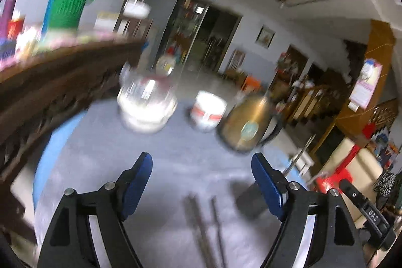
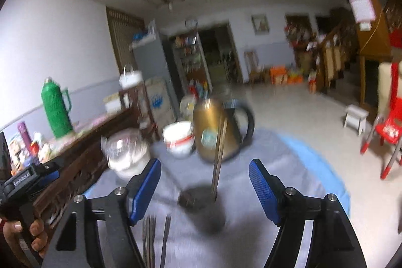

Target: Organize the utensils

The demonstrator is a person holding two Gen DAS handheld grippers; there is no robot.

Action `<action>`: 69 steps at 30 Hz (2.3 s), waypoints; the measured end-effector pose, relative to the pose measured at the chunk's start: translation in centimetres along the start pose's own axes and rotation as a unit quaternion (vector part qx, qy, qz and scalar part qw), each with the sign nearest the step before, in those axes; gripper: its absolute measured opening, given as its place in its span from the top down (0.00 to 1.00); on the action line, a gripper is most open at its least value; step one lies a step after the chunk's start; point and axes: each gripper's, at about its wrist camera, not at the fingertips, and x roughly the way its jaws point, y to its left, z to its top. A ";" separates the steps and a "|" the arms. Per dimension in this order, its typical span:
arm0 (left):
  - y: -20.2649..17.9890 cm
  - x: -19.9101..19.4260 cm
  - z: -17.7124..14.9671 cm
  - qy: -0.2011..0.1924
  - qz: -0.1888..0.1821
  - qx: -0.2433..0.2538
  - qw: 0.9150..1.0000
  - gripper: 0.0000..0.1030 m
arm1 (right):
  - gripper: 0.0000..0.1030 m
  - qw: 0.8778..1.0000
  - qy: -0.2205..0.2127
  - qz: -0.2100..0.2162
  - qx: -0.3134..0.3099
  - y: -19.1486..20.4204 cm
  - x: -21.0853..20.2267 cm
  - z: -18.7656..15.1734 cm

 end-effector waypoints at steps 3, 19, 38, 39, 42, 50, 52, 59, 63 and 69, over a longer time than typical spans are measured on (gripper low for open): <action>1.7 1.4 -3.2 0.050 0.025 -0.013 0.998 0.21 | 0.27 0.995 0.100 0.024 0.017 -0.4 3.3 -3.0; 2.3 5.5 -11.3 0.200 0.061 -0.013 0.978 0.21 | 0.62 0.946 0.316 0.072 -0.004 4.2 13.1 -12.5; -0.8 10.5 -12.1 0.260 0.087 0.021 0.961 0.23 | 0.91 0.942 0.330 0.045 -0.037 3.3 13.7 -13.2; -1.1 11.1 -12.4 0.270 0.095 0.029 0.958 0.24 | 0.91 0.942 0.329 0.047 -0.035 3.2 13.7 -13.2; -1.8 11.9 -12.7 0.273 0.116 0.050 0.954 0.30 | 0.91 0.943 0.327 0.054 -0.028 3.0 13.7 -13.4; -3.4 12.8 -12.8 0.286 0.150 0.113 0.940 0.71 | 0.91 0.943 0.325 0.064 -0.025 2.9 13.8 -13.4; -3.4 12.8 -12.7 0.297 0.141 0.121 0.937 0.89 | 0.91 0.942 0.327 0.064 -0.030 3.0 13.8 -13.4; -2.0 11.0 -13.2 0.326 0.110 0.141 0.928 0.95 | 0.91 0.934 0.347 0.061 -0.053 3.0 12.8 -13.7; -0.7 9.1 -13.7 0.336 0.102 0.118 0.929 0.95 | 0.91 0.928 0.363 0.062 -0.066 3.0 11.7 -14.2; 0.2 7.7 -14.0 0.346 0.091 0.070 0.931 0.93 | 0.90 0.920 0.382 0.058 -0.060 2.8 11.3 -14.4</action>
